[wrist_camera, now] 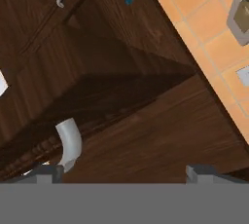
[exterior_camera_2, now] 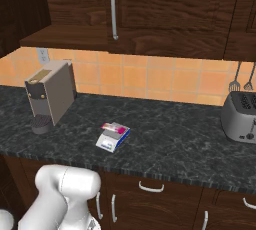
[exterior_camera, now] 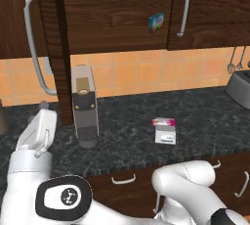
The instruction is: Pick the bar and place it on the digital scale for weighing, and close the cabinet.
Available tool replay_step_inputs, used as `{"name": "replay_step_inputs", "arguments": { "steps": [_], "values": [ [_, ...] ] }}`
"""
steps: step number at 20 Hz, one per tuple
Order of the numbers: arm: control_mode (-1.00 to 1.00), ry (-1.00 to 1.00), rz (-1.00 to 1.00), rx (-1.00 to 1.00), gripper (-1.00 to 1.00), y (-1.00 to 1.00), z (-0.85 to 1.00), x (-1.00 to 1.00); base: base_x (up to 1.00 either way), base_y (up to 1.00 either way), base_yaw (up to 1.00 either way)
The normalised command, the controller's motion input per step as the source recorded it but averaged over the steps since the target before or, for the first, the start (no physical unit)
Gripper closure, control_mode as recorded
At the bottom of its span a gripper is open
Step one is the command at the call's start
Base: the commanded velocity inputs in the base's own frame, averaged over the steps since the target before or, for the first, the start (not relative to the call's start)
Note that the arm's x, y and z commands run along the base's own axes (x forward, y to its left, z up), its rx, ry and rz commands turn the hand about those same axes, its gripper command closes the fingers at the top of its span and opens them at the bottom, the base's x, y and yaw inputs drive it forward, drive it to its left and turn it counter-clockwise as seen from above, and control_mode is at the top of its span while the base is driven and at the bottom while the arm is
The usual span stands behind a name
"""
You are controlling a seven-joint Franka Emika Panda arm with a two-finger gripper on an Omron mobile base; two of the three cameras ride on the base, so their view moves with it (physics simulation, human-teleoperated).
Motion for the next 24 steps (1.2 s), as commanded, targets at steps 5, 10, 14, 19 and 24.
{"name": "replay_step_inputs", "arguments": {
  "steps": [5, 10, 14, 19, 24],
  "values": [
    [-1.0, 0.03, -0.07, 0.01, -1.0, -0.3, -0.12, 0.94, 0.0, 0.0, 0.0],
    [-1.0, 0.0, -0.01, 0.15, -1.0, -0.83, 0.0, 0.69, 0.0, 0.0, 0.0],
    [-1.0, -0.01, 0.0, 0.26, -1.0, -1.0, 0.0, 0.49, 0.0, 0.0, 0.0],
    [-1.0, -0.02, 0.0, 0.3, -1.0, -1.0, 0.0, 0.52, 0.0, 0.0, 0.0],
    [-1.0, -0.1, 0.0, 0.29, -1.0, -0.96, 0.0, 0.79, 0.0, 0.0, 0.0]
  ]
}}
